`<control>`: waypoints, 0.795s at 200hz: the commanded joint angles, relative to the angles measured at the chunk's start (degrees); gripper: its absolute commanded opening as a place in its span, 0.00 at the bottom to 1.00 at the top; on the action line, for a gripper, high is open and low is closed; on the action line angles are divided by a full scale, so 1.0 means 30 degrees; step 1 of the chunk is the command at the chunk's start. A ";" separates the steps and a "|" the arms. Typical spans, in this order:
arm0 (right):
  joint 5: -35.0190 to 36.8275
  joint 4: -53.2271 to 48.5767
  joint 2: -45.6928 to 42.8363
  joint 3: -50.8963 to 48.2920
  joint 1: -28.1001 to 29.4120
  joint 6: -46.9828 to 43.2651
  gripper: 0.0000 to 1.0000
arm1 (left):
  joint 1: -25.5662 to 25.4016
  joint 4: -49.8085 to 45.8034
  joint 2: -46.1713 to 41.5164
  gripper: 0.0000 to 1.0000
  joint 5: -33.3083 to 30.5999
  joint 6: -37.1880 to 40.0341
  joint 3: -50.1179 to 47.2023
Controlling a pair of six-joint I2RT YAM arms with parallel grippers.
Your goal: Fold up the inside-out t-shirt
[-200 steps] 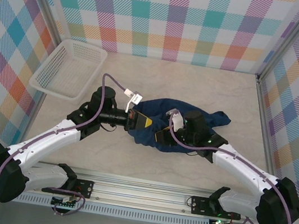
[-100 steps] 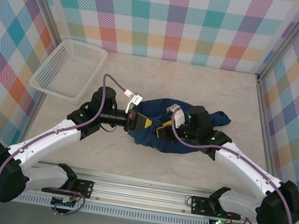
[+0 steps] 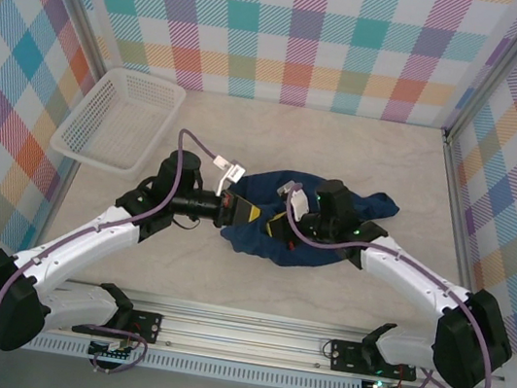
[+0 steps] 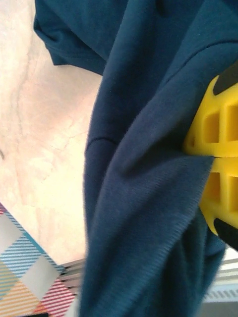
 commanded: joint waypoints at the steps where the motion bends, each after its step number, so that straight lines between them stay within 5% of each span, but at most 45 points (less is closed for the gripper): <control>1: -0.2391 -0.1112 -0.1799 0.0213 -0.1011 0.0191 0.00 | 0.0670 0.0306 -0.0555 0.00 -0.1343 -0.0050 0.0479; 39: -0.7165 0.0780 -0.4699 -0.0678 -0.2699 0.3506 0.00 | 0.0927 -0.2032 0.0613 0.00 -0.7420 0.0493 0.1489; 72: -0.7788 0.5677 -0.3865 -0.1554 -0.2698 0.7291 0.00 | 0.0654 -0.3277 0.1779 0.23 -0.7373 0.0926 0.2681; 110: -0.6620 0.7333 -0.2785 -0.1767 -0.2728 0.9096 0.00 | 0.0338 -0.4255 -0.0550 0.53 -0.7919 0.1054 0.1498; 159: -0.5233 0.7026 -0.2423 -0.1566 -0.2756 0.9846 0.00 | -0.1592 -0.3704 -0.1227 0.60 -0.4709 0.1593 0.0236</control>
